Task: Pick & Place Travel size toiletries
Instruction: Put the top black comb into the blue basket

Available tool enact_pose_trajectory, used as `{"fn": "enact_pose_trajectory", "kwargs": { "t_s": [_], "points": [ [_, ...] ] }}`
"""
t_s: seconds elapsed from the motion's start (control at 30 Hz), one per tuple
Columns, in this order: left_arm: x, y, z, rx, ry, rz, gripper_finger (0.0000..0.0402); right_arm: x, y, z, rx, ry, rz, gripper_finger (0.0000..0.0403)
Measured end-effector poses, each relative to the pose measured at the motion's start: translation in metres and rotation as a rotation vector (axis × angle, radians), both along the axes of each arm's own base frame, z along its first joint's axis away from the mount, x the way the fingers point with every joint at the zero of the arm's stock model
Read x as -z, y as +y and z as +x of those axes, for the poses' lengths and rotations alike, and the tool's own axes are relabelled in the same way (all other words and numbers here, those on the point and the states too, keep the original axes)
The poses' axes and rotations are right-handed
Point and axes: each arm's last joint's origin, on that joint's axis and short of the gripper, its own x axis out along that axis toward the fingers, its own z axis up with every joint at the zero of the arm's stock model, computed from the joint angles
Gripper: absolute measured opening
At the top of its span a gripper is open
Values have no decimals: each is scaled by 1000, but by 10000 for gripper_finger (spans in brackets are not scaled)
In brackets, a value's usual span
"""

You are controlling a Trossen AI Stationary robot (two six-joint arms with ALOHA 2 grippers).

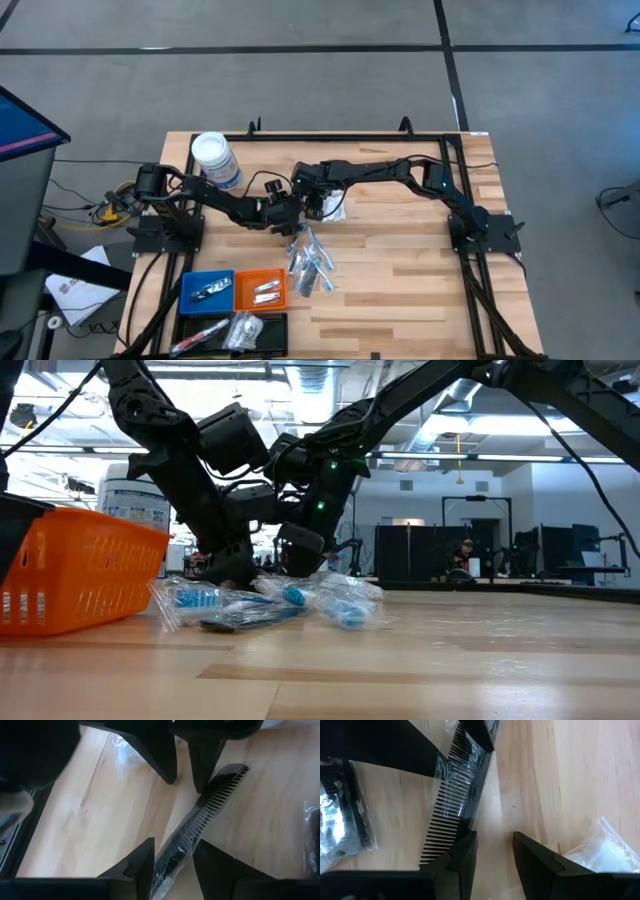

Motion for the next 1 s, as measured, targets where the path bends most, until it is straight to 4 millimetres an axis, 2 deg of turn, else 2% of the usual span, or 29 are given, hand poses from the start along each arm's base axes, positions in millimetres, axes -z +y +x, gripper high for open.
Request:
{"fn": "enact_pose_trajectory", "kwargs": {
  "t_s": [0.17, 0.27, 0.57, 0.83, 1.0],
  "points": [
    [0, 0, 0, 2, -4, -2, 123, 0, 1, 0, -9, -1, -2, 123],
    [0, 0, 1, 5, -8, -2, 109, 0, 1, 0, -20, -3, -6, 123],
    [0, 0, 1, 6, -10, -4, 9, 0, 1, 1, -30, -7, -12, 123],
    [0, -2, 1, 12, -11, -8, 3, 0, 1, 1, -27, -5, -17, 123],
    [0, -8, 0, 59, 19, -14, 3, 0, -6, -1, 24, 7, -35, 123]
  ]
}}
